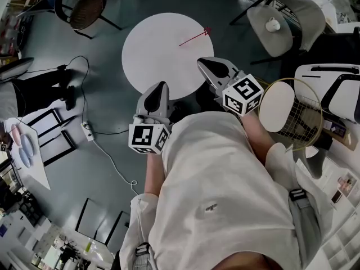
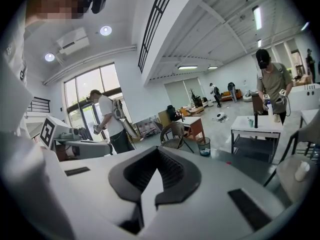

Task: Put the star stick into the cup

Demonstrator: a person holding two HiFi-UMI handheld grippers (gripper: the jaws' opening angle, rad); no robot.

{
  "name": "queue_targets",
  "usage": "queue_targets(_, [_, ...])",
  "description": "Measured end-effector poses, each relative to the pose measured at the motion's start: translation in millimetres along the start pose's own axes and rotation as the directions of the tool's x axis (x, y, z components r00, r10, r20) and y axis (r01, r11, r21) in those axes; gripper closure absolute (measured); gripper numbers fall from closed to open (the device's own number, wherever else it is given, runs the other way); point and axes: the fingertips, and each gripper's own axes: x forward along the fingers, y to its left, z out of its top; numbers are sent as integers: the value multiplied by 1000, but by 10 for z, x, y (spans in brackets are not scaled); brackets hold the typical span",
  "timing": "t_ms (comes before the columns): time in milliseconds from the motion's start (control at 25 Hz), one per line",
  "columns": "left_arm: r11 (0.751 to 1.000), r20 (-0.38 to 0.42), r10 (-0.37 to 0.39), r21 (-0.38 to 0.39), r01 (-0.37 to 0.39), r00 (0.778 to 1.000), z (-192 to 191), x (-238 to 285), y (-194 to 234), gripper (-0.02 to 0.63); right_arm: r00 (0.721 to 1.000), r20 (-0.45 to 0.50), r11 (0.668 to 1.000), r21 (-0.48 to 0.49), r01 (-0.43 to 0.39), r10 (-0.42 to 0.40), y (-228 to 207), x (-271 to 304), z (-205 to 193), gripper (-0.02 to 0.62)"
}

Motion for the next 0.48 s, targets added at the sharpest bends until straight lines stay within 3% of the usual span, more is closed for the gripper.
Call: queue_targets(480, [993,-48,-121,6,122,991,-338,-702,154,597,987,23,986,51,156,-157,730,-296,-366,586])
